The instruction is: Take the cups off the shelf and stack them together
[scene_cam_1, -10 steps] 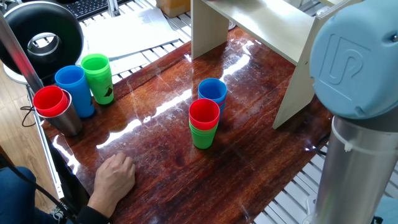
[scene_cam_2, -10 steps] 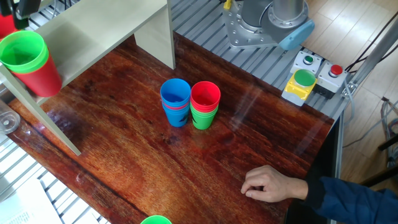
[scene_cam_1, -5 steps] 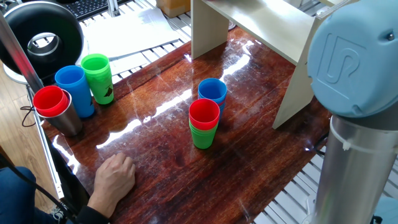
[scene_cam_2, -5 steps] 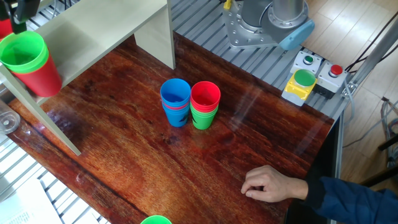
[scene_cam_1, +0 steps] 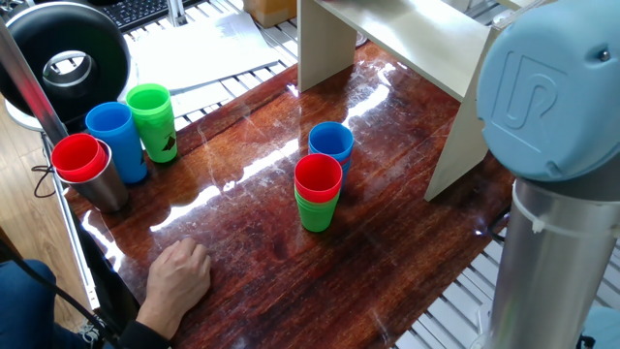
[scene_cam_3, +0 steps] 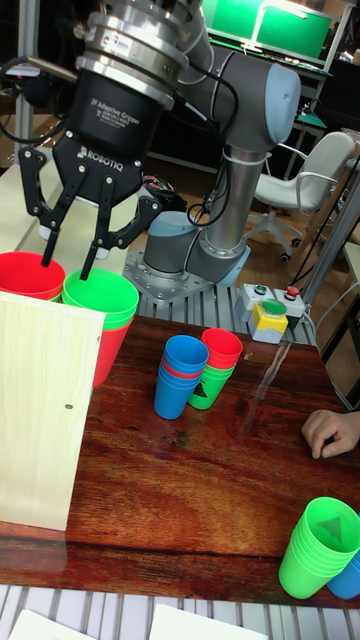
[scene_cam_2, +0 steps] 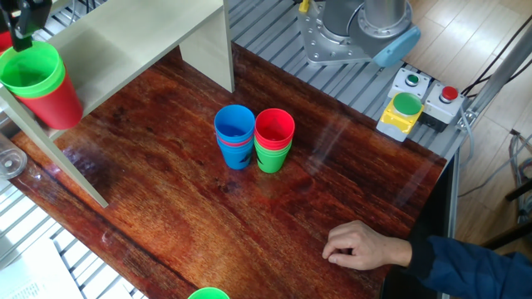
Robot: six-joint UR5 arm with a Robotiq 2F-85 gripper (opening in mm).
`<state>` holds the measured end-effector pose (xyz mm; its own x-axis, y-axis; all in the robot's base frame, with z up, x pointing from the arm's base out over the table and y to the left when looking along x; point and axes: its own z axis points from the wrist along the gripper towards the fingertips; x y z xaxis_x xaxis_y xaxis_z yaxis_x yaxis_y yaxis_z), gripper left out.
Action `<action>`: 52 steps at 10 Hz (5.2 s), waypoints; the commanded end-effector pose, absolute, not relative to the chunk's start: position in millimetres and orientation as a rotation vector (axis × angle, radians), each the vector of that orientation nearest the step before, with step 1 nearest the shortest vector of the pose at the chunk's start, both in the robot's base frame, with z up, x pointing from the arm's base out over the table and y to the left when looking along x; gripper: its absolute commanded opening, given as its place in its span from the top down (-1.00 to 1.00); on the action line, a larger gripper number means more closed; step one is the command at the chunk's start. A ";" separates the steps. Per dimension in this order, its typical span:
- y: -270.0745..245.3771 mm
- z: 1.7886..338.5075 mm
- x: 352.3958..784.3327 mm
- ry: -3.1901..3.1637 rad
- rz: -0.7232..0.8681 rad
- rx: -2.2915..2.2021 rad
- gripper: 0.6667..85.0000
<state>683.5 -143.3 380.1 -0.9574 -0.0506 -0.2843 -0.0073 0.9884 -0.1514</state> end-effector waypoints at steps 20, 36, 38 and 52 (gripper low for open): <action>-142.6 361.9 686.2 2.876 -0.156 -0.025 0.95; -104.0 389.4 644.2 2.970 0.017 0.179 0.98; -97.1 387.9 640.4 2.969 0.044 0.236 0.98; -120.7 385.1 613.5 3.057 -0.139 -0.055 0.98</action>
<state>619.9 -130.6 385.9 -0.9946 -0.0083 -0.1030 0.0049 0.9919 -0.1270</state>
